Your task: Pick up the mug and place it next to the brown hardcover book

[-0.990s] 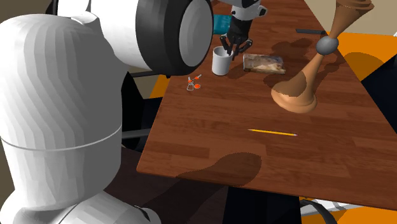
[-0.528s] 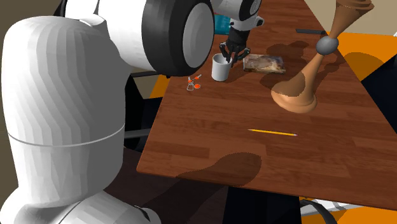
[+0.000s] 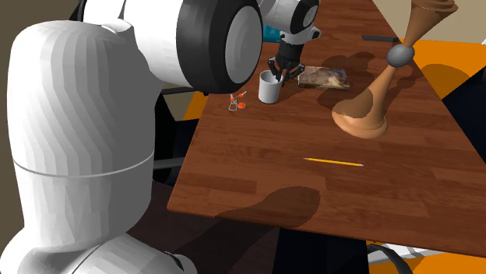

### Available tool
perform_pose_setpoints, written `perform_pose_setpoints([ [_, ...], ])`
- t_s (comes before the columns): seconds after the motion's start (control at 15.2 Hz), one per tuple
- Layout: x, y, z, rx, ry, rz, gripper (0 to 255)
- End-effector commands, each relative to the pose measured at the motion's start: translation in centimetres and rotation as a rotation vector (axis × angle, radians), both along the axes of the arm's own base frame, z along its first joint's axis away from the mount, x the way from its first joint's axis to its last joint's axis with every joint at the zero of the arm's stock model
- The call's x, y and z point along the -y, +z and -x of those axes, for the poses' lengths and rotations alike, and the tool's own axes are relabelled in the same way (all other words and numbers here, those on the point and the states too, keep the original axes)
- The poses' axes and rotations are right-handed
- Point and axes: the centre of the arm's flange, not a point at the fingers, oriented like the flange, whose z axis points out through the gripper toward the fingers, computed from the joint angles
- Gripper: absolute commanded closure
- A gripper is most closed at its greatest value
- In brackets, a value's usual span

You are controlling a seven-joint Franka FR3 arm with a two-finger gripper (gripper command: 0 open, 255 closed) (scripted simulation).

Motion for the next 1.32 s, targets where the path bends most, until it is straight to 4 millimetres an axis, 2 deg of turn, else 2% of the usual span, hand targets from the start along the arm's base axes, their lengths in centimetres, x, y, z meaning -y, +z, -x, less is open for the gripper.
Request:
perform_pose_setpoints([
  [0.0, 0.0, 0.0, 0.0, 0.000, 0.000, 0.000, 255],
  [0.07, 0.0, 0.0, 0.0, 0.000, 0.000, 0.000, 255],
  [0.13, 0.0, 0.0, 0.0, 0.000, 0.000, 0.000, 0],
  [0.46, 0.0, 0.0, 0.0, 0.000, 0.000, 0.000, 0],
  [0.73, 0.4, 5.0, -0.1, 0.000, 0.000, 0.000, 0],
  [1.25, 0.4, 5.0, -0.1, 0.000, 0.000, 0.000, 0],
])
